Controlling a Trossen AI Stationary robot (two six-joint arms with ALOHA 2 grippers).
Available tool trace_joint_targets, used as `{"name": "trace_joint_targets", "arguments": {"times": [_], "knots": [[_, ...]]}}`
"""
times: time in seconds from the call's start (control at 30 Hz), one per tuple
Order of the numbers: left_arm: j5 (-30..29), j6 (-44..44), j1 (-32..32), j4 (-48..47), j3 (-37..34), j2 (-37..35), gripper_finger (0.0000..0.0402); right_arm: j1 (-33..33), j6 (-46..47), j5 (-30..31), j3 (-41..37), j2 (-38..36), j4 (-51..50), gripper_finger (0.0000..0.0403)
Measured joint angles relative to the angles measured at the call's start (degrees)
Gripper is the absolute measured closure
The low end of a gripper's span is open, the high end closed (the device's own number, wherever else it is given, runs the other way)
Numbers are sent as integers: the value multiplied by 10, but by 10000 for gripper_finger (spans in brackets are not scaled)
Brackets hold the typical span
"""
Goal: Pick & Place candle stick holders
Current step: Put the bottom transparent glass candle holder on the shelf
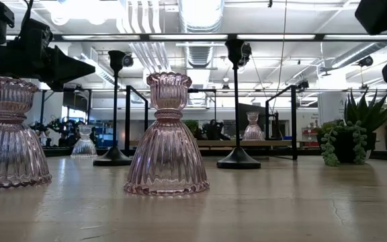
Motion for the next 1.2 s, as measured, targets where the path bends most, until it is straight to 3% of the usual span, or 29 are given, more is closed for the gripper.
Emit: {"name": "trace_joint_targets", "arguments": {"times": [0.17,0.3,0.43,0.6,0.7,0.9,1.2], "knots": [[0,0,0,0,0,0,376,-10,-42,-2,53,-5,-12,383],[0,0,0,0,0,0,376,-31,-97,6,138,-8,-121,383],[0,0,0,0,0,0,376,-65,-175,64,253,-11,-227,383],[0,0,0,0,0,0,376,-150,-266,152,395,-9,-340,383],[0,0,0,0,0,0,376,-226,-319,171,465,-10,-365,383],[0,0,0,0,0,0,376,-398,-430,150,565,8,-368,383],[0,0,0,0,0,0,376,-622,-581,28,689,142,-375,383]]}}
